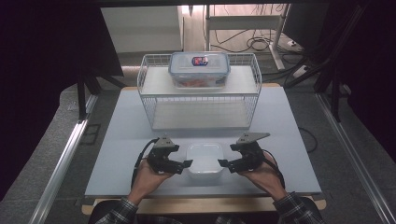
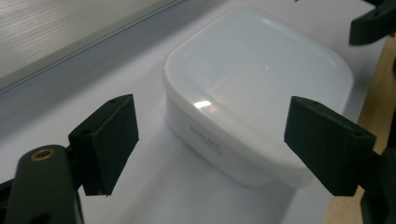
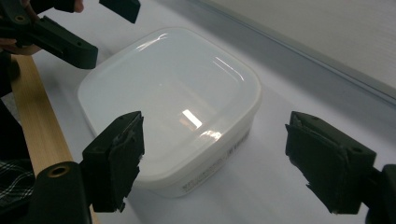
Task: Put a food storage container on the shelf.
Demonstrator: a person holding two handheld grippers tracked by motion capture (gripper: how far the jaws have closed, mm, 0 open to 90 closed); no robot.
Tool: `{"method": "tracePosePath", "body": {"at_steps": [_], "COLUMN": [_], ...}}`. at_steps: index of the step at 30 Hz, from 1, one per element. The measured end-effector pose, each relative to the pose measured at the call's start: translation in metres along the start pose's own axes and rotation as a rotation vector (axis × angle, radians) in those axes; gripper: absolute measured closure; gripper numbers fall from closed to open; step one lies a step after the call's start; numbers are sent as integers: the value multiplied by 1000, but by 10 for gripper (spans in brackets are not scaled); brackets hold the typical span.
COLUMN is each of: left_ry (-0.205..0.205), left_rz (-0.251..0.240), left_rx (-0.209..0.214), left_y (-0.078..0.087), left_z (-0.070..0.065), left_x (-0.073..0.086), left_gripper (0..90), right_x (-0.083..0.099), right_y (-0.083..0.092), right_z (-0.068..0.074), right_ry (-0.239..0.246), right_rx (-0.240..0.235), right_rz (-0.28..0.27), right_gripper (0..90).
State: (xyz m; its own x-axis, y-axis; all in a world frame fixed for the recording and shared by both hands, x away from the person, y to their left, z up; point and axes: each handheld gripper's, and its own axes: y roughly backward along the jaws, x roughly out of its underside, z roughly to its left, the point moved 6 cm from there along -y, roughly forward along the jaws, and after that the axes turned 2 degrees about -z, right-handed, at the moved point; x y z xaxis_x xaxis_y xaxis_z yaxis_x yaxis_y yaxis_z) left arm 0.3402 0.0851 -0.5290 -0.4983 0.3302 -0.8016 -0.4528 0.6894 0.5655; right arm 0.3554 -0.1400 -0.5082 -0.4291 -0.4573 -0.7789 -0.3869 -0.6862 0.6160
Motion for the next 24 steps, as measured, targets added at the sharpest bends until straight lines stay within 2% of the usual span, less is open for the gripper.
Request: {"method": "tracePosePath", "body": {"at_steps": [5, 6, 11, 13, 15, 17, 19, 20, 24], "left_ry": [13, 19, 91, 115, 120, 117, 160, 169, 175], "left_rz": [27, 29, 32, 40, 49, 58, 55, 51, 39], "left_rx": [14, 28, 122, 196, 197, 196, 212, 212, 172], "left_y": [-13, -16, -22, -23, -22, -19, -13, -11, 0], "left_z": [2, 2, 3, -1, -5, -7, -7, -7, -9], "left_x": [0, 1, 5, 7, 9, 11, 14, 15, 14], "left_gripper": [141, 133, 98, 137, 136, 153, 209, 269, 468], "right_x": [2, 2, 7, 8, 10, 12, 12, 12, 11], "right_y": [-13, -15, -25, -25, -25, -24, -22, -19, -10], "right_z": [-2, -2, -1, 0, 3, 5, 6, 6, 4], "right_ry": [-22, -25, -88, -103, -125, -148, -155, -169, -203], "right_rx": [-33, -41, -99, -123, -163, -173, -169, -159, -125], "right_rz": [36, 42, 76, 85, 101, 116, 116, 114, 100], "right_gripper": [178, 168, 140, 179, 196, 202, 236, 282, 474]}}
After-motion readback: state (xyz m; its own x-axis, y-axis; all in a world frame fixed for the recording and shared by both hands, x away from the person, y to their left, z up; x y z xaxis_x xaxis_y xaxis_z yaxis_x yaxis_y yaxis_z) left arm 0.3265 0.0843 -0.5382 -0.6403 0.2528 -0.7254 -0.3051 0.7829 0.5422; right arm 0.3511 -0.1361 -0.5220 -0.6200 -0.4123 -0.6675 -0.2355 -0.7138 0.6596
